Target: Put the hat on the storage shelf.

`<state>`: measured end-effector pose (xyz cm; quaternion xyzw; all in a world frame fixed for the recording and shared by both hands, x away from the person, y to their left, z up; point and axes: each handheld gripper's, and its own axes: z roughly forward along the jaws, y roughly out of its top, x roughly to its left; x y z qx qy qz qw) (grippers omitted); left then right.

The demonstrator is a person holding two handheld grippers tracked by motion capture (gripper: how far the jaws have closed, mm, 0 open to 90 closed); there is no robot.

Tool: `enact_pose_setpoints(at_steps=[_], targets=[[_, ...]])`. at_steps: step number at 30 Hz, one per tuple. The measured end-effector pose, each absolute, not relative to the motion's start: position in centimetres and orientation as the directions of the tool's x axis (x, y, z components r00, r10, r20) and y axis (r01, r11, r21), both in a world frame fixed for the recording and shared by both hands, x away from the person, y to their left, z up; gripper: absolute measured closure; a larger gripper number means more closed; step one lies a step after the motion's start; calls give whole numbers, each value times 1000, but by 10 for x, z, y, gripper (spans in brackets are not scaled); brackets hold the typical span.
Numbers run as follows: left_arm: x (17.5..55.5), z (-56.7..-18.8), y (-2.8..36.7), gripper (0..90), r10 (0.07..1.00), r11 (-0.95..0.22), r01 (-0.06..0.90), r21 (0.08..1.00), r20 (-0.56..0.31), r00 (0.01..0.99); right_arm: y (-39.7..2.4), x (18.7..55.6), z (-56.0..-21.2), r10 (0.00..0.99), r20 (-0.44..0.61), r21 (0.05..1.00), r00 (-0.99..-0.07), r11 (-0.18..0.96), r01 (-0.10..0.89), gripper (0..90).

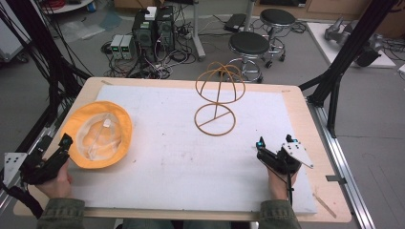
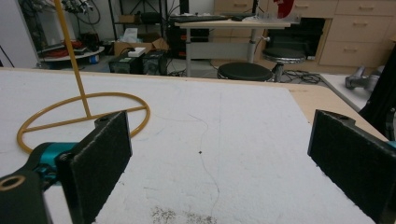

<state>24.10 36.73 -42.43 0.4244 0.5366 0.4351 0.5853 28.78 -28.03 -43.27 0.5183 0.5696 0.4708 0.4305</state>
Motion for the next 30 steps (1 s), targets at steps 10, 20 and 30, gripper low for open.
enact_pose_setpoints(at_steps=[10, 20, 30], targets=[[239, -424, 369, 297, 963, 268, -57, 962, -266, 41, -279, 288, -433, 995, -7, 982, -99, 25, 186, 51], [236, -425, 375, 299, 951, 309, -67, 949, -308, 35, -278, 287, -433, 994, -9, 982, -107, 29, 189, 51], [233, -419, 373, 299, 955, 295, -78, 952, -292, 40, -278, 288, -433, 994, -2, 981, -108, 23, 191, 51]])
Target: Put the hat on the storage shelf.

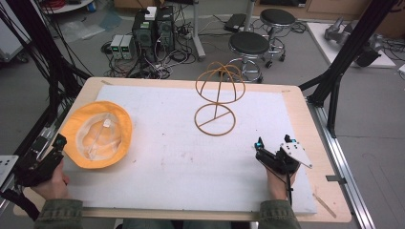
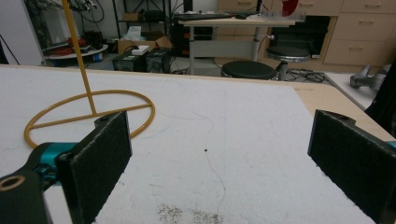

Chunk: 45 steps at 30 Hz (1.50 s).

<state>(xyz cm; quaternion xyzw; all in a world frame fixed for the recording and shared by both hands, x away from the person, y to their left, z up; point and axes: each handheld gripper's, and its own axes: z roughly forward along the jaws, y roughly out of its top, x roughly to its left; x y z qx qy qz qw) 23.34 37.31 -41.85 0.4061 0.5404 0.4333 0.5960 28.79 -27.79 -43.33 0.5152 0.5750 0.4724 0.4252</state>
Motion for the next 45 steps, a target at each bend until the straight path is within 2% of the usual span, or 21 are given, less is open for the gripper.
enact_pose_setpoints(at_steps=[6, 19, 23, 26, 31, 36, 45], targets=[[233, -414, 371, 300, 959, 283, -56, 957, -281, 43, -279, 288, -433, 995, -1, 983, -97, 19, 185, 51], [242, -407, 380, 289, 961, 270, 57, 961, -272, 43, -278, 290, -433, 995, 3, 983, -97, 15, 180, 51], [251, -405, 383, 290, 971, 229, 92, 969, -234, 42, -277, 290, -433, 995, -1, 983, -101, 20, 183, 51], [257, -401, 388, 290, 968, 242, 107, 964, -248, 45, -274, 290, -433, 994, -42, 983, -105, 60, 173, 51], [268, -392, 394, 290, 969, 234, 138, 962, -242, 45, -272, 291, -433, 992, -52, 982, -116, 72, 173, 51], [281, -388, 394, 291, 967, 236, 205, 950, -250, 47, -273, 291, -433, 993, -35, 982, -112, 55, 179, 51], [292, -395, 392, 285, 965, 250, 254, 934, -261, 9, -273, 291, -433, 993, -36, 982, -116, 56, 179, 51]])
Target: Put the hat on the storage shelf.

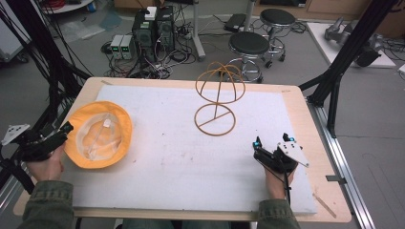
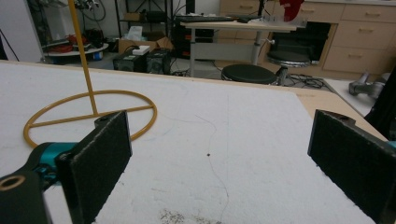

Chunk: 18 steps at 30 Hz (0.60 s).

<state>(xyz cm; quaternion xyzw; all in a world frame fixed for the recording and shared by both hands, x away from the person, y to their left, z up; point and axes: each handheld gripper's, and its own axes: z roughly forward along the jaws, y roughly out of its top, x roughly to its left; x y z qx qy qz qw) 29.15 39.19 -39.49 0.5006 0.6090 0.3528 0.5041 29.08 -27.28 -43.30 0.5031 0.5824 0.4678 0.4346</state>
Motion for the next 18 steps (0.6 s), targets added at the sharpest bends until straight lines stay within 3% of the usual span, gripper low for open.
enact_pose_setpoints(at_steps=[18], targets=[[303, -401, 388, 307, 968, 232, 323, 917, -250, 15, -269, 291, -433, 988, -78, 980, -130, 100, 172, 51]])
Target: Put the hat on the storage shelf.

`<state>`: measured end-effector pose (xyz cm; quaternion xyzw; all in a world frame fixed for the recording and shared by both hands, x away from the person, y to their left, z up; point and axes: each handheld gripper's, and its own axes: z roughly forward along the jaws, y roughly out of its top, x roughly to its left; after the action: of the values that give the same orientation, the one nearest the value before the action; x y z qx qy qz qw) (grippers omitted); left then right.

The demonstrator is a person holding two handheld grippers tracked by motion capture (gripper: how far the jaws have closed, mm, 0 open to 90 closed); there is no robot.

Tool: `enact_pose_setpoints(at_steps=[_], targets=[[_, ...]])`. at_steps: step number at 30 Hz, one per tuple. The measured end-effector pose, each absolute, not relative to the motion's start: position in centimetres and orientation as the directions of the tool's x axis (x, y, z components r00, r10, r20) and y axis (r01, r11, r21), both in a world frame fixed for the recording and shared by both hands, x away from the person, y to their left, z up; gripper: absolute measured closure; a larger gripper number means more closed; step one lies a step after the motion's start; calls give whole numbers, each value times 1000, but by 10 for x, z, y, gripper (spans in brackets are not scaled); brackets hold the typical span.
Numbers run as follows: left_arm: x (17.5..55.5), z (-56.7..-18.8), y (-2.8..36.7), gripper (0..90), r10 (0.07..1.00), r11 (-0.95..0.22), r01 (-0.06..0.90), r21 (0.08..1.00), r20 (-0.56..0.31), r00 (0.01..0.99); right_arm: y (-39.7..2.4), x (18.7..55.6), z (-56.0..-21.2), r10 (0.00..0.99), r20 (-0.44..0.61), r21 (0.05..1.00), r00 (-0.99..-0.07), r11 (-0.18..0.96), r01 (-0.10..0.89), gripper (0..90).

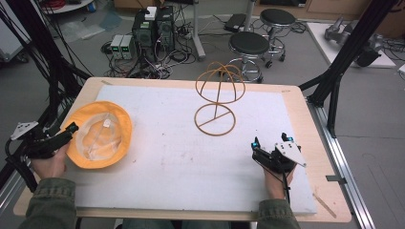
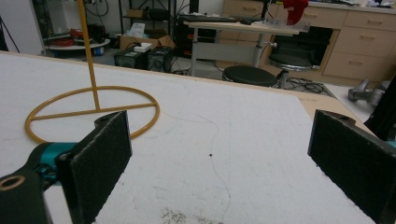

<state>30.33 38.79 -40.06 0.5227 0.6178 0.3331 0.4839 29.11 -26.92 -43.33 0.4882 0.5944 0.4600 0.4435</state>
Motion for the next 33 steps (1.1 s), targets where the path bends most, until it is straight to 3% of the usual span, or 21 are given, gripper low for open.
enact_pose_setpoints(at_steps=[10, 18, 33], targets=[[306, -405, 385, 339, 967, 230, 363, 903, -255, 21, -270, 291, -433, 989, -69, 981, -131, 91, 172, 51], [300, -407, 397, 280, 954, 300, 320, 898, -286, -92, -270, 291, -433, 988, -70, 981, -135, 93, 172, 51], [305, -416, 395, 378, 936, 331, 398, 856, -351, -24, -270, 291, -433, 988, -71, 980, -136, 95, 173, 51]])
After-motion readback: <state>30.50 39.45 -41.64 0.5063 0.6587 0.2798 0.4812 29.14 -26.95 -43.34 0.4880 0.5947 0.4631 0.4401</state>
